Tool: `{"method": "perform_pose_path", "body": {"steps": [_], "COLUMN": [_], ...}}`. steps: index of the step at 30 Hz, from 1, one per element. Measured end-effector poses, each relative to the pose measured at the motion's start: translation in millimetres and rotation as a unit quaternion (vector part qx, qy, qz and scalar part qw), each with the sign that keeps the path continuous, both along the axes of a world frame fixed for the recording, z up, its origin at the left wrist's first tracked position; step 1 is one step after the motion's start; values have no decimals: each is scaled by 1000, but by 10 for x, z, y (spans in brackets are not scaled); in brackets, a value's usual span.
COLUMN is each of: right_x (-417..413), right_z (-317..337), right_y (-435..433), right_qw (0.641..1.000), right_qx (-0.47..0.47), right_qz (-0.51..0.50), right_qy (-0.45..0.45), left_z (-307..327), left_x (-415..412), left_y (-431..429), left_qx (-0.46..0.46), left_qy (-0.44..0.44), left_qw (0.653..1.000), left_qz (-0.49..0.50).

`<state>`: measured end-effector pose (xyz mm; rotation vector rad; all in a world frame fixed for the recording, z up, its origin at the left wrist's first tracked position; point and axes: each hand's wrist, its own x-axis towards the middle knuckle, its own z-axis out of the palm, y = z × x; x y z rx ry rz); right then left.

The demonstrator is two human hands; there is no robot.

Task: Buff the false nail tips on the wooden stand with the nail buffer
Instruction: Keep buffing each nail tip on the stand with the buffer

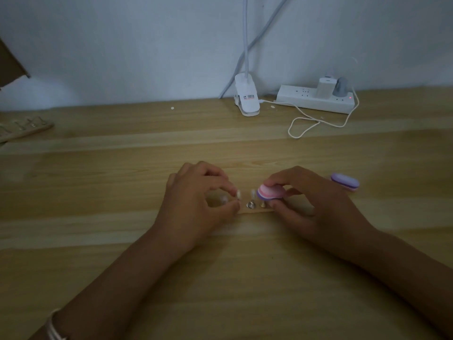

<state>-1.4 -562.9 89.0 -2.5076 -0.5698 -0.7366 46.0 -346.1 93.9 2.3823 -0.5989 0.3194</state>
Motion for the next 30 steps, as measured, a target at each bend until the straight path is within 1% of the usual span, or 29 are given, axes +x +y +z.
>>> {"method": "perform_pose_path", "body": {"steps": [3,6,11,13,16,18,21,25,28,30], "right_x": [5,16,30,35,50,56,27,-30,-29,-15], "right_z": [-19,-41,-60,-67,-65,-52,-29,-4,-23,-21], "right_y": [-17,-34,-40,-57,-72,-75,-56,55,91,71], "right_qw": [999,998,997,996,993,991,988,988,989,990], "right_qx": [21,37,45,51,89,122,139,95,67,64], "right_qz": [15,27,41,44,43,40,59,84,85,62], "right_qy": [21,34,45,55,60,49,-5,-91,-104,-110], "left_z": [-42,-42,6,32,39,49,71,45,24,32], "left_x": [-28,-45,-55,-70,-108,-137,-149,-101,-97,-104], "left_y": [-28,-47,-47,-50,-51,-43,-43,-60,-61,-63], "left_qx": [43,36,53,10,-94,-142,-155,-153,-139,-135], "left_qy": [-57,-87,-109,-91,-75,-73,-82,-54,-56,-57], "left_qw": [997,996,990,993,990,985,982,984,984,984], "left_qz": [-1,-9,-78,-73,-67,-68,-74,-78,-94,-97]}}
